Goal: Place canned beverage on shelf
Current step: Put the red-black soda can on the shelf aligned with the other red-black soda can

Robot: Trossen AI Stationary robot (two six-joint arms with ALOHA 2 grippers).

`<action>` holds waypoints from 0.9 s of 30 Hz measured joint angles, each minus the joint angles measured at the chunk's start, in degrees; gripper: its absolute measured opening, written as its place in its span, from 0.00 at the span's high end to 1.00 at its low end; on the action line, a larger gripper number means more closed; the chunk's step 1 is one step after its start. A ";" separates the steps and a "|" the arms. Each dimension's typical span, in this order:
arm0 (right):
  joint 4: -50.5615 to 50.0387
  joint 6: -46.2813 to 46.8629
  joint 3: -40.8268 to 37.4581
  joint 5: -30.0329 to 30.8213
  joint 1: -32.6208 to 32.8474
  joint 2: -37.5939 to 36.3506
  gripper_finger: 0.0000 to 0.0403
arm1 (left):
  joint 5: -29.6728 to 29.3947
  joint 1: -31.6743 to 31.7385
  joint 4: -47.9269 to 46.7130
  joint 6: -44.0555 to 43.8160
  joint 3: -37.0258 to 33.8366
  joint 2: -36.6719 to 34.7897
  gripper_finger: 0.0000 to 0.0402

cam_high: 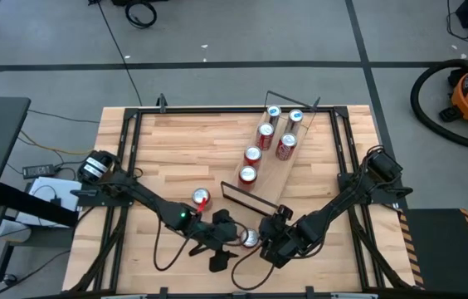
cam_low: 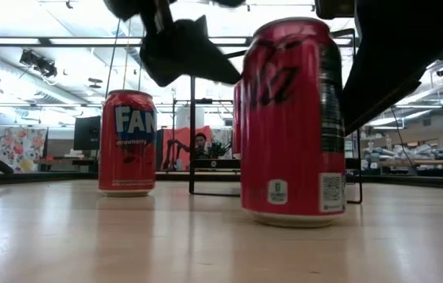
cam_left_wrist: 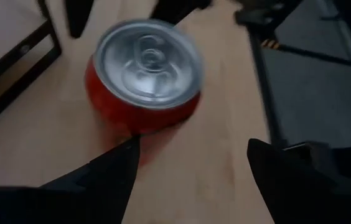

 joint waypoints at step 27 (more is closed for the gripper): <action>9.30 6.76 -2.79 18.24 12.58 -2.03 0.36 | 0.72 -0.40 -6.85 -4.05 -0.04 -2.32 0.23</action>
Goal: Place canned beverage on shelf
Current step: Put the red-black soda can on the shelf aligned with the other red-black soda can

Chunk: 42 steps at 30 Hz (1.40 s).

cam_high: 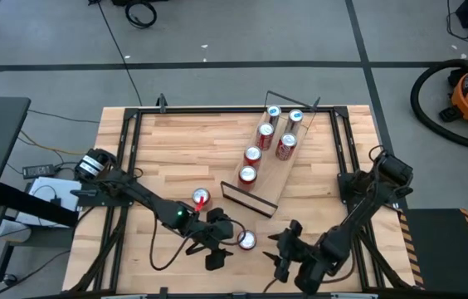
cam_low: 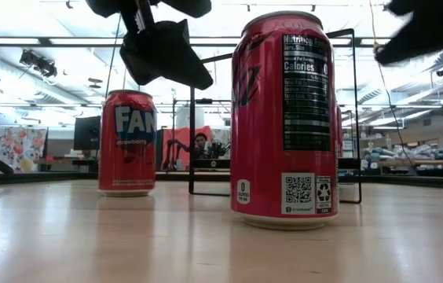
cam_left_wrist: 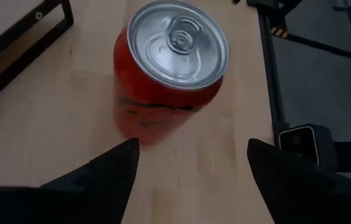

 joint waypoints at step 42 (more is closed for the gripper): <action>37.70 -28.86 -11.90 -9.52 -11.73 0.81 0.01 | 0.42 0.57 5.88 0.07 0.00 -0.07 0.23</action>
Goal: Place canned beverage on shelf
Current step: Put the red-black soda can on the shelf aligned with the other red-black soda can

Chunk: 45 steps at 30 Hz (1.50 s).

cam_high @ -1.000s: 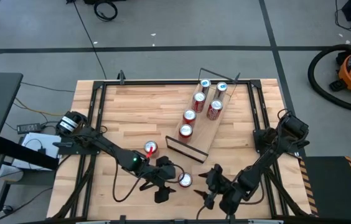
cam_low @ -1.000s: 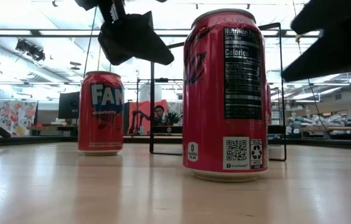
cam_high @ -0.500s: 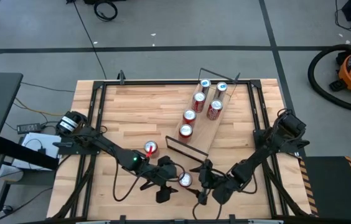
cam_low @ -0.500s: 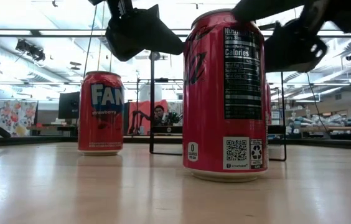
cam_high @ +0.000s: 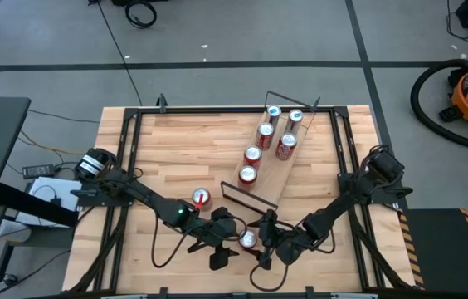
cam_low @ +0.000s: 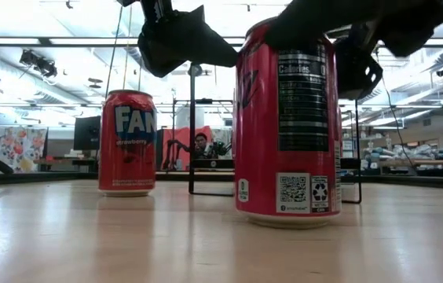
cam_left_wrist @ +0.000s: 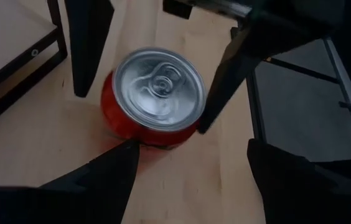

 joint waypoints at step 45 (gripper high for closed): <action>-3.35 -19.68 -0.08 -3.59 -7.23 -26.15 0.18 | 1.64 1.18 -4.76 -5.55 0.02 -16.63 0.23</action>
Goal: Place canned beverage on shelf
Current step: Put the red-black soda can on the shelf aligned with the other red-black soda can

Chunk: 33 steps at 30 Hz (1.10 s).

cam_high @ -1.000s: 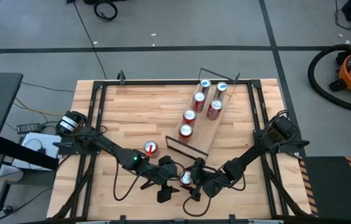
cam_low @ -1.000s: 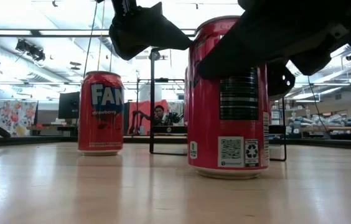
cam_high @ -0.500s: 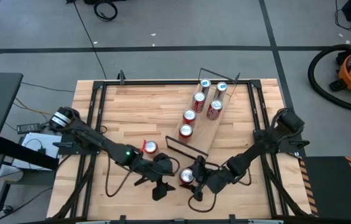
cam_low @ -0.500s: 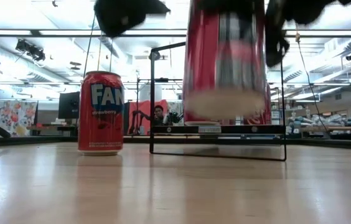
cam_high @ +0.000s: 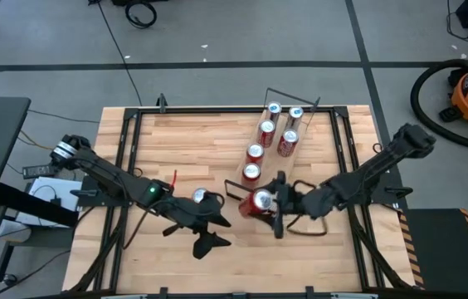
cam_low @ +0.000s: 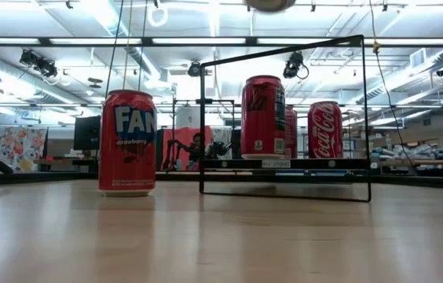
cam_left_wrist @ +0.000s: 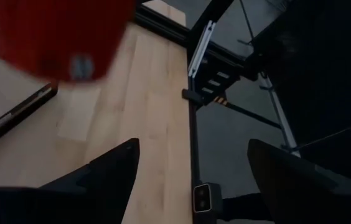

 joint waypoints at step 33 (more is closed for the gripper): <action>-8.60 16.35 -25.04 2.21 -4.61 -15.83 0.18 | -2.36 1.58 1.91 -1.82 0.00 -0.81 0.23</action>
